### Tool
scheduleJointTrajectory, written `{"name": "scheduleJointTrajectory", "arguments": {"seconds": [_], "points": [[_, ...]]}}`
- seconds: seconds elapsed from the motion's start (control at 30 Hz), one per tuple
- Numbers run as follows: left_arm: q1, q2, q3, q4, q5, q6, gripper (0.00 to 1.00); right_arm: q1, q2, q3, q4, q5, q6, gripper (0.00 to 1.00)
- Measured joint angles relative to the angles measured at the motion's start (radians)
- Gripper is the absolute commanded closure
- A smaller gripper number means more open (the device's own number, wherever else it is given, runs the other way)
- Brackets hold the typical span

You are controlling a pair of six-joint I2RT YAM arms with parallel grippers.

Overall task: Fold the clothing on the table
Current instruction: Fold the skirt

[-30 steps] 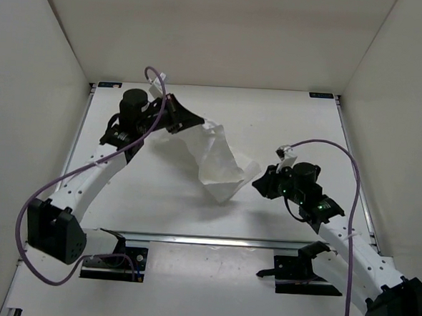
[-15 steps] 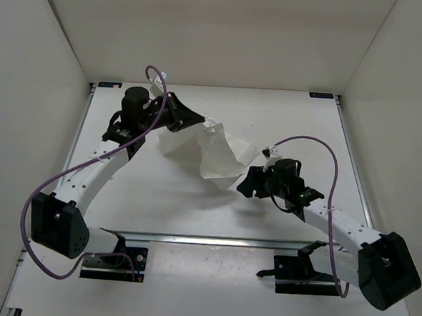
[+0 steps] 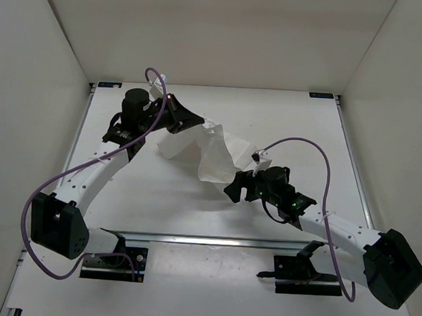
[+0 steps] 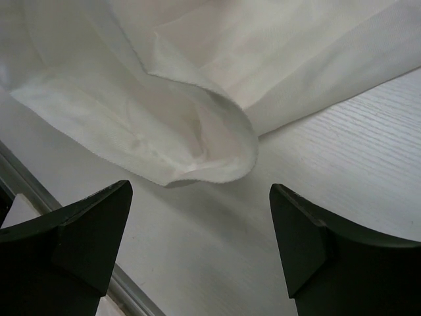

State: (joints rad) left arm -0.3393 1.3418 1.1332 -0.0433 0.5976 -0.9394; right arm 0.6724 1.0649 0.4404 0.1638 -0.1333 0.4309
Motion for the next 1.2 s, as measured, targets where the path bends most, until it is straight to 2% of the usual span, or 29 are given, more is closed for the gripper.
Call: {"name": "scheduleJointTrajectory", "arguments": {"seconds": [0.3, 0.47, 0.6, 0.67, 0.7, 0.73, 0.8, 0.83, 0.87, 1.03, 1.2], "points": [[-0.004, 0.000, -0.029, 0.029, -0.011, -0.016, 1.00, 0.134, 0.101, 0.000, 0.056, 0.153, 0.005, 0.18], [-0.005, 0.000, -0.033, 0.034, -0.014, -0.023, 1.00, 0.184, 0.155, 0.016, 0.076, 0.248, 0.031, 0.24], [-0.003, -0.001, -0.045, 0.052, -0.014, -0.029, 1.00, 0.200, 0.211, 0.063, 0.091, 0.289, 0.049, 0.38], [-0.003, -0.001, -0.051, 0.058, -0.014, -0.031, 1.00, 0.206, 0.238, 0.096, 0.095, 0.309, 0.056, 0.51], [-0.003, -0.002, -0.056, 0.063, -0.014, -0.033, 1.00, 0.210, 0.248, 0.113, 0.094, 0.320, 0.059, 0.54], [-0.002, -0.002, -0.058, 0.065, -0.014, -0.035, 1.00, 0.214, 0.253, 0.126, 0.094, 0.327, 0.063, 0.63], [0.003, -0.002, -0.061, 0.067, -0.014, -0.038, 1.00, 0.219, 0.250, 0.142, 0.092, 0.332, 0.070, 0.91], [0.005, -0.002, -0.061, 0.067, -0.014, -0.038, 1.00, 0.219, 0.245, 0.145, 0.088, 0.331, 0.080, 0.97], [0.008, -0.004, -0.061, 0.067, -0.014, -0.039, 1.00, 0.218, 0.234, 0.145, 0.077, 0.326, 0.094, 1.00], [0.024, -0.011, -0.061, 0.075, -0.014, -0.046, 1.00, 0.168, 0.134, 0.150, -0.024, 0.261, 0.097, 1.00], [0.059, -0.014, -0.046, 0.071, -0.005, -0.060, 1.00, 0.044, 0.035, 0.272, -0.236, 0.022, -0.019, 1.00]]}}
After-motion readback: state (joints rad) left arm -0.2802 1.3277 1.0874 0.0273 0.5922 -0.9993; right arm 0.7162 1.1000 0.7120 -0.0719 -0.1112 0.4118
